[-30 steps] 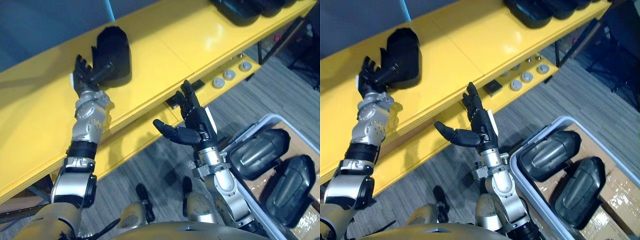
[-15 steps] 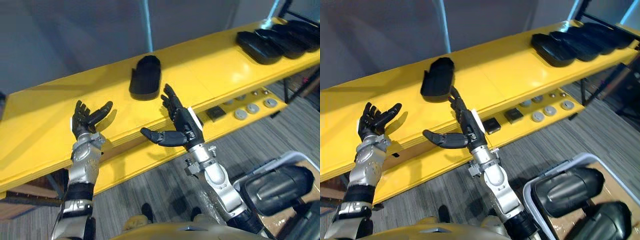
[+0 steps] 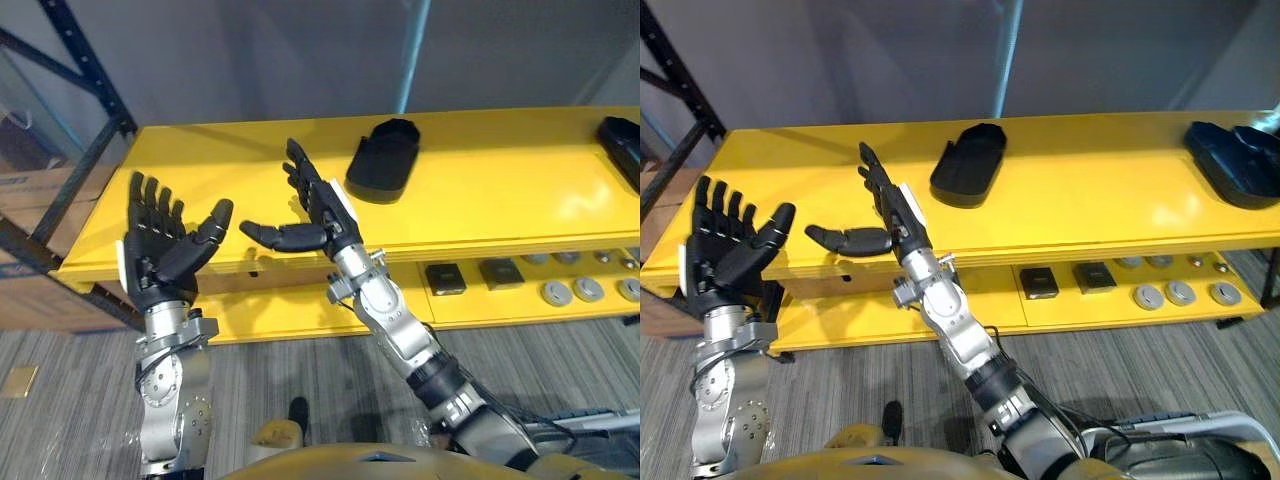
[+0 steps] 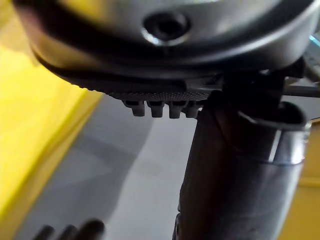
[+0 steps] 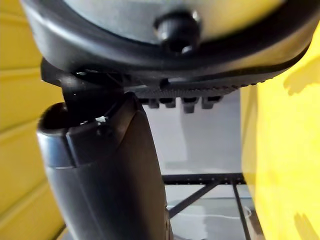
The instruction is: Walk over and take three plastic housings, then place them on the shelf
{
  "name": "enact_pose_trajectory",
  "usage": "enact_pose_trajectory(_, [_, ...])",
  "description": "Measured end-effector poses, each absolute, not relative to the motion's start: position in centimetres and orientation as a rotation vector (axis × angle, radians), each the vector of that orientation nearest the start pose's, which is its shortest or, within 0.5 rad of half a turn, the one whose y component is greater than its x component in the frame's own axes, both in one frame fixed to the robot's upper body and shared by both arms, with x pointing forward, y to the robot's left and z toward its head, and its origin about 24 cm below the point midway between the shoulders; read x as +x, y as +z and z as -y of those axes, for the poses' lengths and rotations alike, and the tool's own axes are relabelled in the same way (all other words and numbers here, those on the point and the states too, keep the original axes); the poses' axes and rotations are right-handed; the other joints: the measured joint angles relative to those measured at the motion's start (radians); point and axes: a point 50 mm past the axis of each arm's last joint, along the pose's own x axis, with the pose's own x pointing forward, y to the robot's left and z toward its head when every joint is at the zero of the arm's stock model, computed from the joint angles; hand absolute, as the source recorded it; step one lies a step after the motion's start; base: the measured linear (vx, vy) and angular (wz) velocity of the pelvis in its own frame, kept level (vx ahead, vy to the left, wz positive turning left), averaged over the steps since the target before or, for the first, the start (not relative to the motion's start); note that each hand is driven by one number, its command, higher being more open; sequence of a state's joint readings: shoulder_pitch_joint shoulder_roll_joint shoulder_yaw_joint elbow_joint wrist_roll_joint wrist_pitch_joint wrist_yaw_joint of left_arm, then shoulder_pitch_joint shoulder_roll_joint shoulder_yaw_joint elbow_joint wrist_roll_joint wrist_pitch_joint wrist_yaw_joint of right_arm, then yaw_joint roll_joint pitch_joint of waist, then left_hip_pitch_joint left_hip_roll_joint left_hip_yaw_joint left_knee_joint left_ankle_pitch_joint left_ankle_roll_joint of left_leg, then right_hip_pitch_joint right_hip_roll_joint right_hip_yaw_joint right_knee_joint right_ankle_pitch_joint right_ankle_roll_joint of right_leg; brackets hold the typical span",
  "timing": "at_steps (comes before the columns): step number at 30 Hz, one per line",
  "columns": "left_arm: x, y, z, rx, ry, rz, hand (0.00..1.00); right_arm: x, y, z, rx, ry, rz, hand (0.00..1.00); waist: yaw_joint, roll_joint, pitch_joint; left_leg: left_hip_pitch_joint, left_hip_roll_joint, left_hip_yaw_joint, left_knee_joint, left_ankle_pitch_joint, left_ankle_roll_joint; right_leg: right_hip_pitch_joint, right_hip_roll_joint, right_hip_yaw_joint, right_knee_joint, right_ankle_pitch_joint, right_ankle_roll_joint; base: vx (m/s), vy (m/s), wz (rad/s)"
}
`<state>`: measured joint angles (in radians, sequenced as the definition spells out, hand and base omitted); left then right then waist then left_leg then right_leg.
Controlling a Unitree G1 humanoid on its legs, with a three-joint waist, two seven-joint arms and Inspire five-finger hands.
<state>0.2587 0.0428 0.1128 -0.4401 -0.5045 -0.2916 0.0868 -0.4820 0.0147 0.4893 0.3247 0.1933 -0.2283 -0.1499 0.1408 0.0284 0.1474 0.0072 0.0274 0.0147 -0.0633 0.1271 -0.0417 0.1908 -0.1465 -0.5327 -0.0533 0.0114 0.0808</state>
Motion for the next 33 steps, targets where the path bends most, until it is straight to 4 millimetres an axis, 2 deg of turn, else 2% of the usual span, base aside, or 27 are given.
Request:
enact_pose_trajectory(3, [17.8, 12.5, -20.6, -0.440, 0.181, 0.596, 1.00, 31.7, 11.5, 0.4, 0.091, 0.353, 0.271, 1.00, 0.029, 0.004, 0.004, -0.008, -0.002, -0.016, -0.009, 0.010, -0.001, -0.004, 0.000, -0.017, 0.003, -0.002, 0.000, -0.01, 0.004, 0.24])
enact_pose_trajectory(5, [17.4, 13.4, -20.3, -0.490, 0.118, 0.681, 1.00, 33.4, 12.9, 0.8, 0.105, 0.254, 0.272, 1.00, 0.046, 0.019, 0.022, -0.042, -0.001, -0.031, -0.006, 0.021, -0.003, -0.041, -0.005, -0.030, 0.032, -0.013, -0.001, -0.03, 0.018, 0.21])
enact_pose_trajectory(8, [16.9, 14.4, -20.2, -0.519, 0.070, 0.759, 1.00, 35.1, 14.5, 1.8, 0.117, 0.161, 0.292, 1.00, 0.050, 0.033, 0.071, -0.056, -0.001, -0.040, -0.006, 0.032, -0.001, -0.066, -0.013, -0.035, 0.071, -0.027, -0.003, -0.04, 0.024, 0.12])
enact_pose_trajectory(13, [17.0, 14.8, -20.0, -0.533, 0.048, 0.790, 1.00, 36.4, 14.9, 3.3, 0.124, 0.070, 0.261, 1.00, 0.049, 0.040, 0.112, -0.075, 0.000, -0.034, 0.000, 0.034, -0.001, -0.103, -0.024, -0.023, 0.112, -0.039, -0.004, 0.01, -0.002, -0.05])
enact_pose_trajectory(17, [17.5, 15.3, -19.2, -0.561, 0.003, 0.809, 1.00, 36.9, 15.0, 4.8, 0.153, -0.035, 0.252, 1.00, 0.049, 0.048, 0.152, -0.078, 0.002, -0.032, 0.007, 0.033, -0.001, -0.114, -0.030, -0.017, 0.142, -0.054, -0.004, 0.00, -0.021, -0.03])
enact_pose_trajectory(22, [17.8, 15.4, -18.8, -0.584, -0.005, 0.810, 1.00, 37.7, 16.7, 6.6, 0.151, -0.118, 0.301, 1.00, 0.047, 0.061, 0.195, -0.102, 0.010, -0.031, 0.019, 0.039, 0.001, -0.158, -0.038, -0.008, 0.201, -0.080, -0.004, 0.00, -0.052, -0.03])
enact_pose_trajectory(33, [18.4, 16.0, -18.2, -0.638, -0.036, 0.829, 1.00, 38.1, 18.4, 7.7, 0.061, -0.197, 0.378, 1.00, 0.042, 0.077, 0.255, -0.104, 0.021, -0.017, 0.025, 0.036, -0.005, -0.208, -0.049, 0.017, 0.283, -0.127, -0.018, -0.02, -0.066, -0.05])
